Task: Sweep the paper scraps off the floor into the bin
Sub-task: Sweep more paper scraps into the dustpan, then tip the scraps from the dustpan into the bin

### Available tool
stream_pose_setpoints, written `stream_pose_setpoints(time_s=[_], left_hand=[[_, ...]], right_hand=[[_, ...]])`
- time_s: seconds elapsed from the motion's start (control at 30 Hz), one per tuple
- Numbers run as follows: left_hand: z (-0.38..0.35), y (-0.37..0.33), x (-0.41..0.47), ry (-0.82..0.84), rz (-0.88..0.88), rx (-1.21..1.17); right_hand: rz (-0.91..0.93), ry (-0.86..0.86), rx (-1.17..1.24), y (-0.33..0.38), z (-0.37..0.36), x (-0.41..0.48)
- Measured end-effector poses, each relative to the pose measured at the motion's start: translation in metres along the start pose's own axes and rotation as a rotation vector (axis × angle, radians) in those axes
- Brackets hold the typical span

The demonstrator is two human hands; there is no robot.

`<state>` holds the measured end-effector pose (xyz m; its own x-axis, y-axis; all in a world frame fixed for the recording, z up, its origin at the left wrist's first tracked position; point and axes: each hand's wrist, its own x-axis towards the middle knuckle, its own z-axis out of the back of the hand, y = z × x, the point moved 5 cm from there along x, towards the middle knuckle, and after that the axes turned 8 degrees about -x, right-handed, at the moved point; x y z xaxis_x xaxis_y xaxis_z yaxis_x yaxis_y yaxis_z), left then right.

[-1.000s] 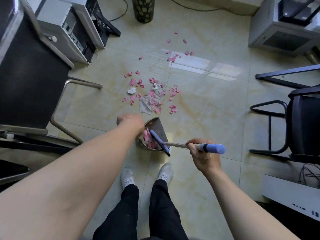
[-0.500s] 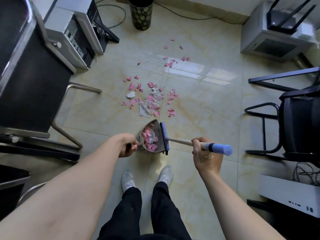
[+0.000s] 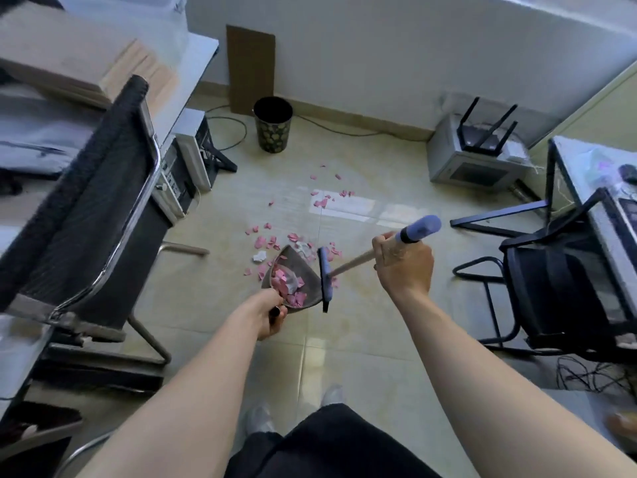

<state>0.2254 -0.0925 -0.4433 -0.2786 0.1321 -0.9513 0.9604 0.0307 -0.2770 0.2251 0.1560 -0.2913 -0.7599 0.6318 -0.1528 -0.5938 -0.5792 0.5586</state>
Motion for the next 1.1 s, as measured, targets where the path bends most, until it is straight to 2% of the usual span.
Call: stream_pose_setpoints(time_s=[0.23, 0.37, 0.6, 0.83, 1.1], left_hand=[[-0.001, -0.045, -0.042, 0.039, -0.176, -0.130], [-0.015, -0.084, -0.062, 0.047, -0.276, -0.181], [-0.047, -0.163, -0.087, 0.028, -0.372, -0.220], [-0.103, -0.274, -0.096, 0.047, -0.414, -0.231], [-0.144, -0.356, -0.092, 0.090, -0.419, -0.280]], right_hand=[[0.132, -0.094, -0.222, 0.075, 0.035, 0.024], [0.276, -0.129, -0.293, 0.113, 0.051, 0.046], [0.283, -0.123, -0.283, 0.179, 0.080, 0.115], [0.331, -0.043, -0.192, 0.215, 0.088, 0.216], [0.332, 0.027, -0.138, 0.242, 0.083, 0.296]])
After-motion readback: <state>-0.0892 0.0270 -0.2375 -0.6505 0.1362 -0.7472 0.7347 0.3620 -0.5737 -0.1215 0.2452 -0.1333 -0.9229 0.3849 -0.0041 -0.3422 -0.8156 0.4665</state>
